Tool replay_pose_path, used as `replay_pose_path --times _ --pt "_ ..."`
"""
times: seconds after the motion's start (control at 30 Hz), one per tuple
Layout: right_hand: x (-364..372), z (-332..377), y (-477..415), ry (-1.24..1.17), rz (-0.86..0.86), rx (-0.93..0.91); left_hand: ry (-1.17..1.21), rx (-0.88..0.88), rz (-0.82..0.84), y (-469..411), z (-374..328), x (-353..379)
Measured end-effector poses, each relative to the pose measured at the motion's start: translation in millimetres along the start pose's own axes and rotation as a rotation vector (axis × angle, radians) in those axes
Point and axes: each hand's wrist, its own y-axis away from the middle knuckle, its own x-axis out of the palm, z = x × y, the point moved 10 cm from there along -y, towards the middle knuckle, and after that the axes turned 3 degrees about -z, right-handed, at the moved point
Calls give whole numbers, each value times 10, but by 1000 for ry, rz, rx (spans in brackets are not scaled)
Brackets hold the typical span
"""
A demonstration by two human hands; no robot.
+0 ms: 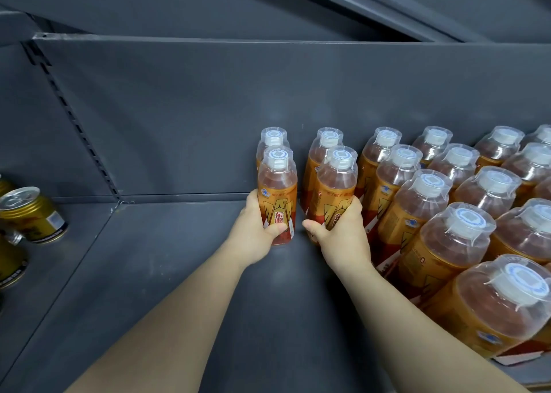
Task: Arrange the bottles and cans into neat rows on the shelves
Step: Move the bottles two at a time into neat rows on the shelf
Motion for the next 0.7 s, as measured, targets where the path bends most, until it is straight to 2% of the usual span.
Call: replay_pose_path --times 0.13,0.3,0.47,0.7 --pt "28 -119 148 -34 59 16 -75 -59 -93 155 41 -101" --pt "-65 -140 366 1 93 -37 -203 -54 -132 471 41 -132" --pt "-177 1 635 267 130 -166 -436 13 -118 795 33 -161" --pt "220 323 1236 528 455 -398 -732 104 -68 1280 129 -370"
